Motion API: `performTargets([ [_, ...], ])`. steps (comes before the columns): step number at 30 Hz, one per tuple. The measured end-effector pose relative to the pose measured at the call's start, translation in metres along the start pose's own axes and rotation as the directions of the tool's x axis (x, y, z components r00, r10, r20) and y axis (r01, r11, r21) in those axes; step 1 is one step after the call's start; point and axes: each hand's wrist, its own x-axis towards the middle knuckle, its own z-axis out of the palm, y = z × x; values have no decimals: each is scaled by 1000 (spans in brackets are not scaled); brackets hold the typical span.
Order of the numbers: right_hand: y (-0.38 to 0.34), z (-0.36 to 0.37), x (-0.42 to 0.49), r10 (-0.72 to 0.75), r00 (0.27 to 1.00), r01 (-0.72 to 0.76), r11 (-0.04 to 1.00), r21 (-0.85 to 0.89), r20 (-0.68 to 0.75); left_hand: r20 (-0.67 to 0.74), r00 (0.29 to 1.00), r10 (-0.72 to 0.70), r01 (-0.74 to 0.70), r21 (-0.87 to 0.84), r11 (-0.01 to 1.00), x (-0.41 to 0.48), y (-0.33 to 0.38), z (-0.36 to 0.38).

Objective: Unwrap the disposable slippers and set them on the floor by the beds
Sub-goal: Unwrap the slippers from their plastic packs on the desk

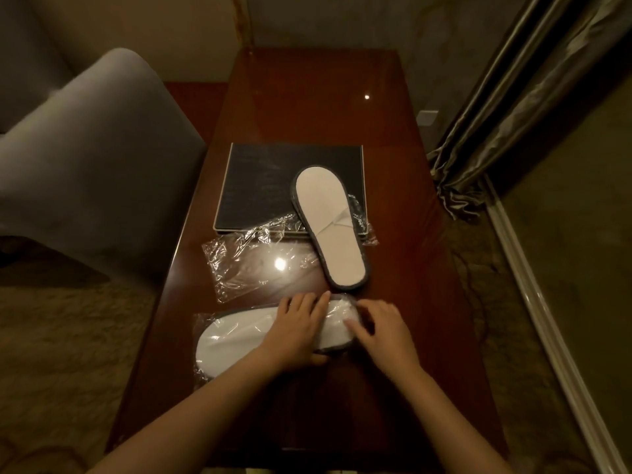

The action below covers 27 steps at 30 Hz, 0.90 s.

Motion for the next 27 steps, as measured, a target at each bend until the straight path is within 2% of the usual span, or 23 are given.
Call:
performTargets([
  [4, -10, 0, -16, 14, 988, -3, 998, 70, -154, -76, 997, 13, -14, -11, 1000, -7, 5, -1],
  [7, -18, -9, -18, -50, 960, 66, 997, 49, -276, -148, 989, 9, -13, -23, 1000, -12, 9, -9],
  [11, -30, -25, -21, -95, 928, 121, 991, 50, -361, -213, 977, 5, -13, -38, 999, -20, 13, -23],
  [12, -33, -29, -20, -71, 920, 114, 989, 91, -386, -221, 975, -1, -9, -46, 999, -22, 14, -26],
  [14, -36, -39, -18, 84, 897, 47, 958, 282, -434, -244, 970, -3, -11, -57, 998, -27, 15, -34],
  [16, -36, -50, -14, 304, 859, -38, 840, 541, -411, -285, 959, -2, -23, -84, 996, -33, 16, -44],
  [17, -35, -55, -13, 399, 846, -72, 742, 666, -354, -304, 953, -3, -28, -96, 995, -35, 18, -51],
  [19, -34, -61, -14, 519, 838, -148, 513, 846, -168, -328, 945, -1, -32, -95, 995, -39, 20, -62],
  [20, -34, -64, -17, 531, 843, -193, 444, 875, -84, -335, 942, -4, -28, -89, 996, -41, 20, -67],
  [21, -34, -67, -20, 516, 856, -228, 446, 865, -40, -343, 939, -11, -21, -90, 996, -44, 20, -70],
  [25, -43, -80, -32, 337, 940, -211, 692, 691, -51, -389, 921, -28, -11, -96, 995, -53, 15, -82],
  [27, -52, -86, -39, 260, 965, -194, 771, 607, -22, -411, 911, -26, -13, -92, 996, -57, 18, -88],
])
